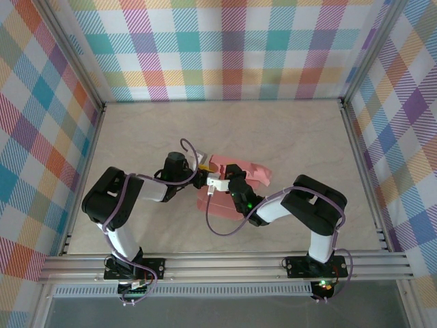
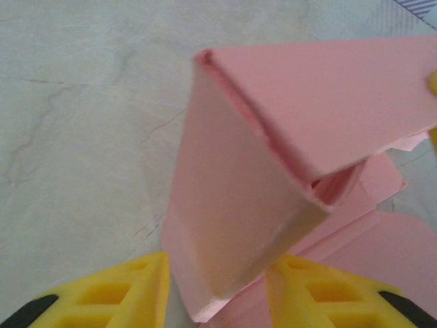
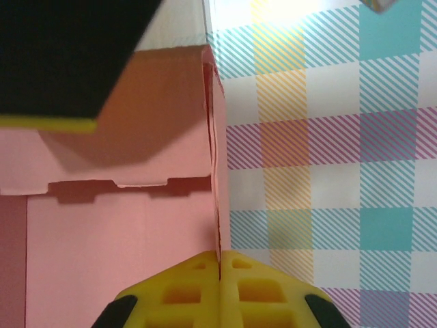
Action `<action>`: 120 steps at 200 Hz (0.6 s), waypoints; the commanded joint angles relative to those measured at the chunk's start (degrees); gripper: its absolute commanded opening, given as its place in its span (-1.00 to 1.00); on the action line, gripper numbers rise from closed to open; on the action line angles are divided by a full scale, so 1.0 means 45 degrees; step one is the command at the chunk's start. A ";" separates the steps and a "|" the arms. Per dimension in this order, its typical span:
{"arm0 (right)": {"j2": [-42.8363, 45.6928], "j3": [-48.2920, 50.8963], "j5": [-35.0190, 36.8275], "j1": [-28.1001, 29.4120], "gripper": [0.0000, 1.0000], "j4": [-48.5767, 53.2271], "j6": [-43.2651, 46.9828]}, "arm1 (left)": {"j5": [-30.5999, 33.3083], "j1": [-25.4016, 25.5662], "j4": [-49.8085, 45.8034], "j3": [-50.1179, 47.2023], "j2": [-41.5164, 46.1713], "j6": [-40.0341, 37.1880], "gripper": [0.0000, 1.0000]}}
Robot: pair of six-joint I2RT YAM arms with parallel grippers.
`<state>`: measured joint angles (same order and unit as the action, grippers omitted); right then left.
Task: Fold the paper box
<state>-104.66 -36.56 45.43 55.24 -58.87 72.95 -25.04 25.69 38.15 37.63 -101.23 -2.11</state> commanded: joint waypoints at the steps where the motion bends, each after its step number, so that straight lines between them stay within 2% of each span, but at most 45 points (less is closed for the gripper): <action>1: 0.0116 -0.0134 -0.0185 0.0146 -1.00 0.1117 -0.0827 | -0.0066 0.0367 0.0587 0.0349 -0.0284 0.0188 -0.23; 13: 0.0094 -0.0199 -0.0192 0.0143 -1.00 0.1169 -0.0907 | 0.0206 0.0462 0.0651 0.0398 -0.0391 0.0340 -0.30; 69: 0.0210 -0.0367 -0.0193 0.0163 -1.00 0.1737 -0.1543 | 0.1225 0.0705 0.1625 0.0452 -0.0858 0.1463 -0.30; 120: 0.0324 -0.0586 -0.0192 0.0281 -1.00 0.2495 -0.2272 | 0.2075 0.1111 0.1589 0.0954 -0.1311 0.2242 -0.33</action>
<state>-103.59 -38.24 46.81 55.27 -53.30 66.74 -17.74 28.80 42.83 39.77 -105.58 5.19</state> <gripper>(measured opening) 0.047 0.341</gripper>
